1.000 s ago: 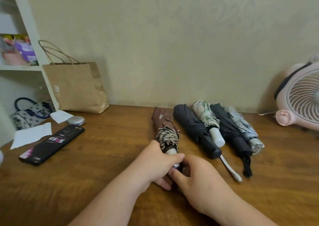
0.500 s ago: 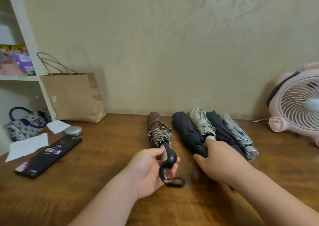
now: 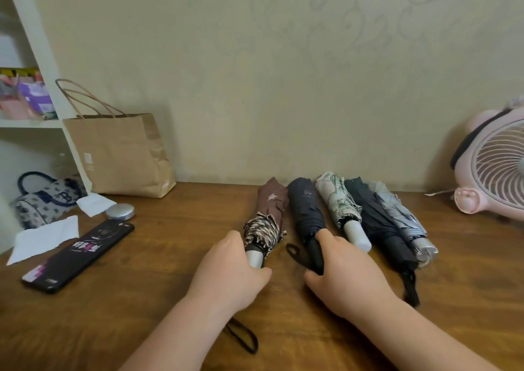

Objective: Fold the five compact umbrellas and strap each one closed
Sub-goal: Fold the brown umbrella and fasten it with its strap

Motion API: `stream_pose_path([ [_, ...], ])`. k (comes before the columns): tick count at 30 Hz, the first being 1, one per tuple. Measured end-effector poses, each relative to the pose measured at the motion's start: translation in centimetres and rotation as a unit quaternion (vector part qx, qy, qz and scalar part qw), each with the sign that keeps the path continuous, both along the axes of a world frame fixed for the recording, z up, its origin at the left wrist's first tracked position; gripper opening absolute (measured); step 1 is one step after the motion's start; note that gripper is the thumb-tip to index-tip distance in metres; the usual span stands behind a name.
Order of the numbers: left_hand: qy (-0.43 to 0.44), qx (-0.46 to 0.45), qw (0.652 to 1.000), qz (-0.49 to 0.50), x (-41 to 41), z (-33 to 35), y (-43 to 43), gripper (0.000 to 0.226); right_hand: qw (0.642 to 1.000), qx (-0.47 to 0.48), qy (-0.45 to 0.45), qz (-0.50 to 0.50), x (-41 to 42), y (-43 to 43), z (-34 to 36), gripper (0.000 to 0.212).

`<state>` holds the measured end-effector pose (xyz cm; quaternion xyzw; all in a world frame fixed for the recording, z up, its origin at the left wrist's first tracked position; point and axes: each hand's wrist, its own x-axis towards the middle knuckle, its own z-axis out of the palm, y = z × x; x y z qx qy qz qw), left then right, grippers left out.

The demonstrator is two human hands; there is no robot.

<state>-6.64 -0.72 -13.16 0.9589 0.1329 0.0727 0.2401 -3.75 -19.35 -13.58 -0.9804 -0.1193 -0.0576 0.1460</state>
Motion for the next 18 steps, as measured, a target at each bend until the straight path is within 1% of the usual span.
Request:
stream_pose_path([
  [3,-0.039,-0.037,0.998,-0.032,-0.3,-0.2,-1.4,0.046,0.999,-0.016,-0.023,0.041,-0.3,0.7,-0.1,0.039],
  [5,-0.054,-0.062,0.994,-0.072,-0.3,-0.6,-2.3,0.047,0.997,-0.028,-0.040,0.058,-0.3,1.0,-0.1,0.037],
  [7,-0.037,-0.091,0.989,-0.106,-0.2,-0.9,-2.4,0.053,0.996,-0.040,-0.052,0.065,-0.1,0.8,-0.1,0.034],
  [10,0.008,-0.133,0.981,-0.140,-0.1,-0.8,-1.6,0.057,0.996,-0.020,-0.044,0.070,-0.1,-0.4,-0.5,0.041],
  [12,0.001,-0.126,0.981,-0.148,0.1,-0.8,-0.9,0.052,0.996,0.015,-0.040,0.077,-0.1,-1.0,-0.8,0.044],
  [15,-0.048,-0.109,0.984,-0.136,0.9,-1.1,-0.3,0.042,0.994,0.055,-0.039,0.085,0.1,-1.2,-1.4,0.042],
  [16,-0.056,-0.111,0.983,-0.137,1.2,-1.3,-0.3,0.041,0.994,0.060,-0.035,0.089,0.3,-1.1,-1.5,0.044],
  [18,-0.055,-0.109,0.981,-0.148,1.6,-1.7,-0.5,0.045,0.992,0.057,-0.036,0.106,0.7,-0.9,-1.9,0.051],
])
